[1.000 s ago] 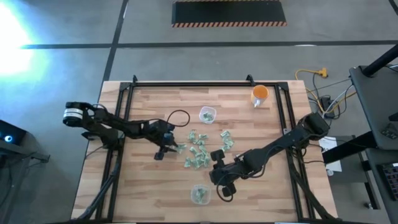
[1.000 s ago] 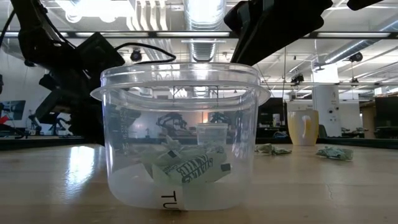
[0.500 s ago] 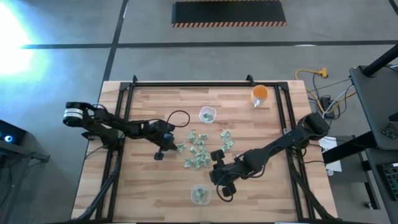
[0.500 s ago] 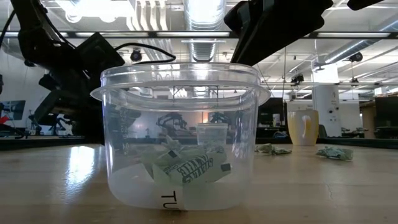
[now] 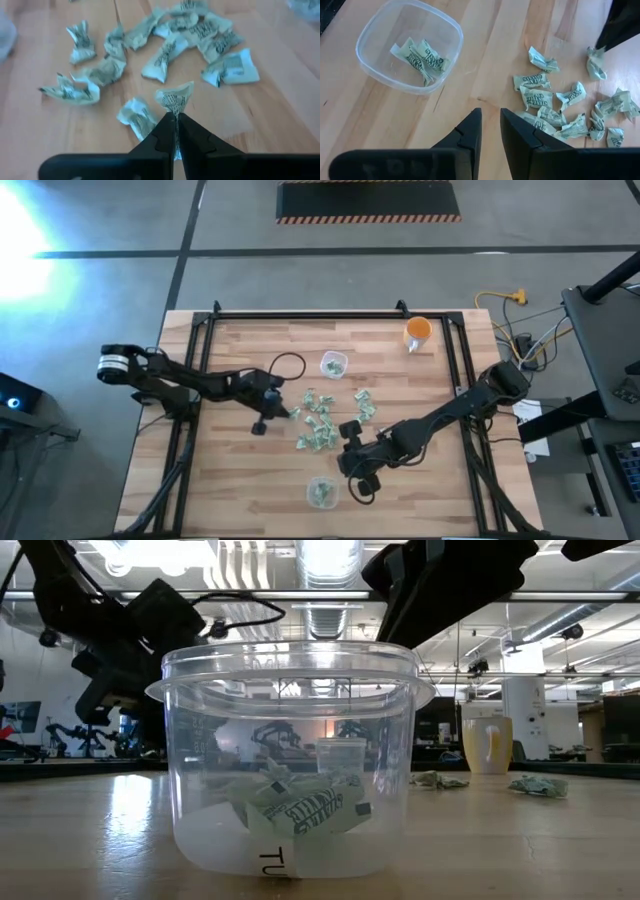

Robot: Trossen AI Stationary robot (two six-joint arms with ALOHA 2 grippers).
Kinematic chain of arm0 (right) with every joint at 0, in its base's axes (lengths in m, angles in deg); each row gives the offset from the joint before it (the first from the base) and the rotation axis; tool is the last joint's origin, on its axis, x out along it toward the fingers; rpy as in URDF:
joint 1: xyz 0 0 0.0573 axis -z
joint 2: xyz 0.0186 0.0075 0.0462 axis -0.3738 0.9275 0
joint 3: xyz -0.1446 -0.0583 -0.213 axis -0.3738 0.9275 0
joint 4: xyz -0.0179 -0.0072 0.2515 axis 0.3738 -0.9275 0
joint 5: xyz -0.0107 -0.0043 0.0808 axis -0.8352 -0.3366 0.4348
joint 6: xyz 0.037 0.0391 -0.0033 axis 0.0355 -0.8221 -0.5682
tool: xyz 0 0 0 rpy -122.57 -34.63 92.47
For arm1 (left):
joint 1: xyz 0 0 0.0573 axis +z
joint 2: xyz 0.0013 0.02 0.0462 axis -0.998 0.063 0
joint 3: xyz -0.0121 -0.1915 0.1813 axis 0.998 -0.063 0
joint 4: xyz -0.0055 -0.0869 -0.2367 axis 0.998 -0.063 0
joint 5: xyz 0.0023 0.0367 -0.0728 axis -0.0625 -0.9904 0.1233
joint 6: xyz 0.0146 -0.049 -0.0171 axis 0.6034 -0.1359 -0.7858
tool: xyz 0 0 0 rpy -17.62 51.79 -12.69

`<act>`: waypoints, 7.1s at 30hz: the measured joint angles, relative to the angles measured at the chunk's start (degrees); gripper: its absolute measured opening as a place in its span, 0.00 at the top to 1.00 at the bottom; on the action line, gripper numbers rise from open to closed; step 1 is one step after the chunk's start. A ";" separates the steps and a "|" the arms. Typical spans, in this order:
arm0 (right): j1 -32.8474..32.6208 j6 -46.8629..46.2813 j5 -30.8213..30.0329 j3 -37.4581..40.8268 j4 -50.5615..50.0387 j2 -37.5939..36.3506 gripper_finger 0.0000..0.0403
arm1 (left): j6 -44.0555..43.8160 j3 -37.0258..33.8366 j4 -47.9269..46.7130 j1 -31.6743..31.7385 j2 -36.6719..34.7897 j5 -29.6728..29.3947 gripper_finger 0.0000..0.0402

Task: Pick and place items into bin
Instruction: Put the stevia packet into the top transparent bin, then put the stevia packet into the bottom transparent bin

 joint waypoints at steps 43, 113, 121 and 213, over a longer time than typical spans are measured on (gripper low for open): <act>0.00 -25.97 -22.60 1.88 -28.51 -1.49 0.85 | 11.52 26.38 6.44 14.52 14.63 -9.17 1.00; -0.11 -29.05 -21.13 3.76 -26.72 -1.38 0.85 | 11.42 36.45 -15.58 15.45 17.51 -8.87 0.72; -0.04 -39.05 -16.39 10.18 -26.46 -1.38 0.85 | 10.99 36.01 -32.03 15.33 9.18 -8.81 0.72; -3.05 -36.82 -8.47 16.26 -4.62 -9.27 0.98 | 6.91 14.41 -32.99 14.14 -15.20 -8.78 0.72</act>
